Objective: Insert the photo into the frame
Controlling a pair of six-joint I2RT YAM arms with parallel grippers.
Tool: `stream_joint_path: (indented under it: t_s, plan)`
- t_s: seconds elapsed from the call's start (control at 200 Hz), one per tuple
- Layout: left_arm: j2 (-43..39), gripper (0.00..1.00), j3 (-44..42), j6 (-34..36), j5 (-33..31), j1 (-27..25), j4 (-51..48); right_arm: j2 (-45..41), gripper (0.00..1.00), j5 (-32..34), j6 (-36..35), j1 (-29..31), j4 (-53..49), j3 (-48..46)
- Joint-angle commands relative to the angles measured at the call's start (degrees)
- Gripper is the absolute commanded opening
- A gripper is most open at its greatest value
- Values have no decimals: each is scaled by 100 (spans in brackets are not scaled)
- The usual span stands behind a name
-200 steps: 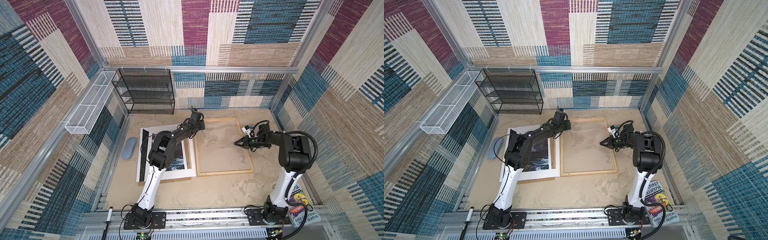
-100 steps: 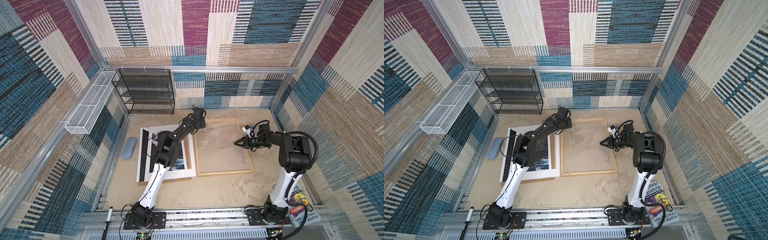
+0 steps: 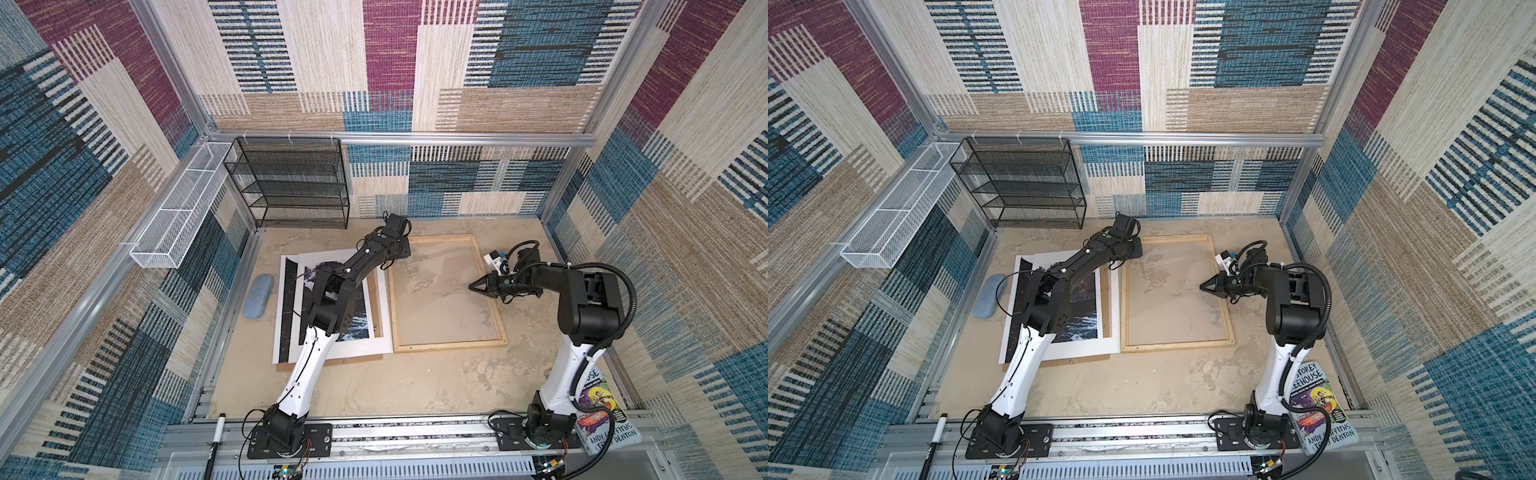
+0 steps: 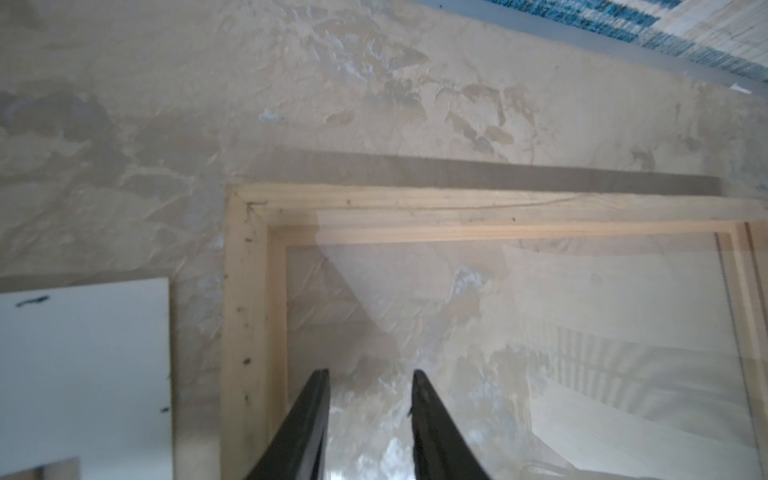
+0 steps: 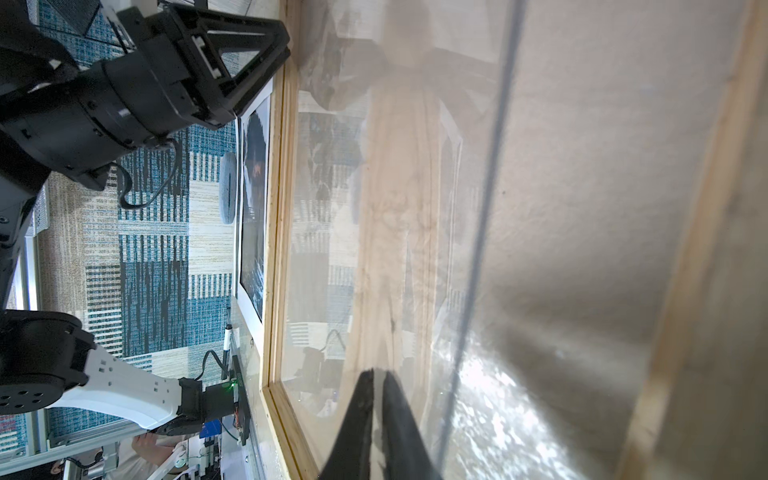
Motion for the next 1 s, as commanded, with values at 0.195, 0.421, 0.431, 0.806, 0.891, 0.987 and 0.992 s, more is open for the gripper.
stream_joint_path:
  t_s: [0.195, 0.421, 0.431, 0.806, 0.891, 0.987, 0.992]
  plan:
    - [-1618, 39, -1696, 219, -745, -7, 740, -86, 11, 76, -96, 8, 33, -23]
    - [-2225, 36, -2959, 84, -853, -25, 787, -132, 10, 93, -26, 8, 15, -10]
    - [-2252, 36, -3029, 73, -848, -25, 812, -133, 10, 100, -20, 8, 10, -13]
    - [-2532, 32, -4295, -382, -336, -110, 1614, -417, 10, 251, 112, 8, -104, -106]
    - [-2603, 31, -4458, -404, -309, -185, 1737, -437, 10, 227, 134, 11, -71, -155]
    - [-2701, 31, -4638, -447, -368, -262, 1849, -455, 9, 192, 134, 16, -66, -180]
    - [-2707, 31, -4647, -450, -370, -266, 1849, -457, 9, 187, 134, 16, -70, -176]
